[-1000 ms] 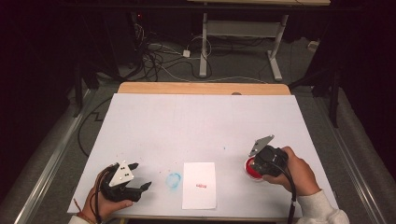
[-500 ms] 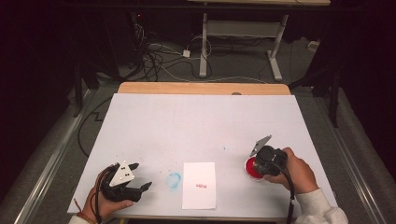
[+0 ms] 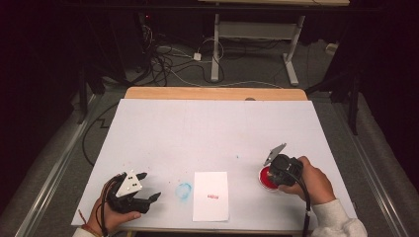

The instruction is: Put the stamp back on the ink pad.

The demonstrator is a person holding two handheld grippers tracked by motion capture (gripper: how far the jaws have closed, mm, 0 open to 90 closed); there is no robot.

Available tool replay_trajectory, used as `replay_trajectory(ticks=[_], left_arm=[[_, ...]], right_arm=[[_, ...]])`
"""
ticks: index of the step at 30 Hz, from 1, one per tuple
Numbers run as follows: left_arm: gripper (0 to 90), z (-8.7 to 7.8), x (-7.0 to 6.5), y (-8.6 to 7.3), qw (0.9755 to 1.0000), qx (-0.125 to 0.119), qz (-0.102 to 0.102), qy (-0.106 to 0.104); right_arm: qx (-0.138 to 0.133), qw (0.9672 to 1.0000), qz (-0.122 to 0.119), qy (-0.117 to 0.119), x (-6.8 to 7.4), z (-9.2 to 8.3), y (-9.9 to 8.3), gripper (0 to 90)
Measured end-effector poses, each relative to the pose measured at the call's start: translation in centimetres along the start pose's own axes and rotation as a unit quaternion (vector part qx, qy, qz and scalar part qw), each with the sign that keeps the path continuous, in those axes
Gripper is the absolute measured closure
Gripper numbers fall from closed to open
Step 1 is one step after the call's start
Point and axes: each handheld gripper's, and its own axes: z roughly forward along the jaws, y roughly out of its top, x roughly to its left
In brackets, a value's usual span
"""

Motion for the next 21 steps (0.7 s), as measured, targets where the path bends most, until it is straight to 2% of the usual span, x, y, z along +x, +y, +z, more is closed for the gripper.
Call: replay_trajectory(ticks=[5,11,13,15,17,18,21], left_arm=[[20.7,0.0,0.0,0.0,1.0000,-0.001,0.000,0.000],[20.7,-0.1,0.0,0.0,1.0000,-0.001,0.001,0.001],[20.7,-0.1,0.0,0.0,1.0000,-0.001,0.001,0.002],[20.7,-0.1,0.0,0.0,1.0000,-0.002,0.001,0.002],[20.7,-0.1,0.1,0.0,1.0000,-0.002,0.001,0.001],[20.7,-0.1,0.1,0.0,1.0000,-0.002,0.001,0.002],[20.7,-0.1,0.1,0.0,1.0000,-0.003,0.001,0.002]], right_arm=[[-0.009,0.9999,0.004,0.002,-0.1,-0.4,-0.1,69.7],[-0.045,0.9989,0.012,0.001,-0.1,-1.6,0.0,63.0],[-0.062,0.9979,0.017,0.003,0.0,-1.9,0.0,61.8],[-0.069,0.9975,0.012,-0.006,0.1,-2.2,0.1,57.7],[-0.082,0.9964,0.019,-0.012,0.2,-2.5,0.2,57.2],[-0.091,0.9956,0.015,-0.012,0.2,-2.6,0.3,55.6],[-0.116,0.9927,0.023,-0.020,0.2,-2.9,0.3,50.6]])
